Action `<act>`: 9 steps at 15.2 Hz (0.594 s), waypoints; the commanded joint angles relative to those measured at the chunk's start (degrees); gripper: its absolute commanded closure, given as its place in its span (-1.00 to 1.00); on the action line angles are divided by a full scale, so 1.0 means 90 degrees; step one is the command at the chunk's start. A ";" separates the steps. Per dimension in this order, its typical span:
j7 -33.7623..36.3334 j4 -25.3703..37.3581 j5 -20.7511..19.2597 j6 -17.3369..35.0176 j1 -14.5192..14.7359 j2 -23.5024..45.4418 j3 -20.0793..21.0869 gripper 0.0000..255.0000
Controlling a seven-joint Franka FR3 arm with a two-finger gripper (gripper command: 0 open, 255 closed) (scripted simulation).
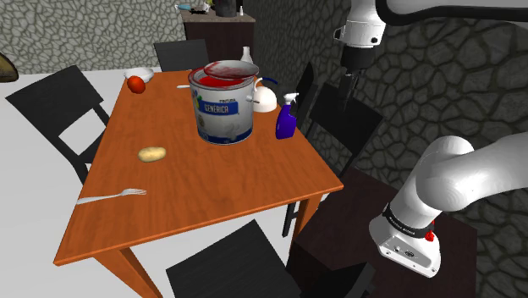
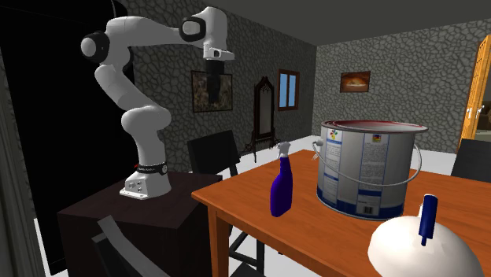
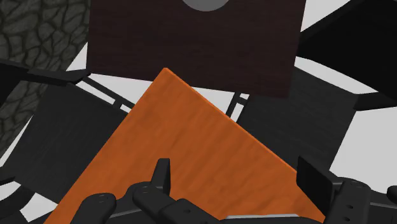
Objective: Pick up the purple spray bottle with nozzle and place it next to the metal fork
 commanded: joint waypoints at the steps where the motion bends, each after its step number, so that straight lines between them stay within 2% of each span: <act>1: 0.0000 0.0000 0.0000 0.0000 0.0000 0.0000 0.0000 -1.00; 5: -0.1188 -0.0595 -0.0287 0.0902 0.0014 -0.0088 -0.0727 -1.00; 9: -0.2404 -0.0955 -0.0483 0.1852 0.0065 0.0142 -0.1515 -1.00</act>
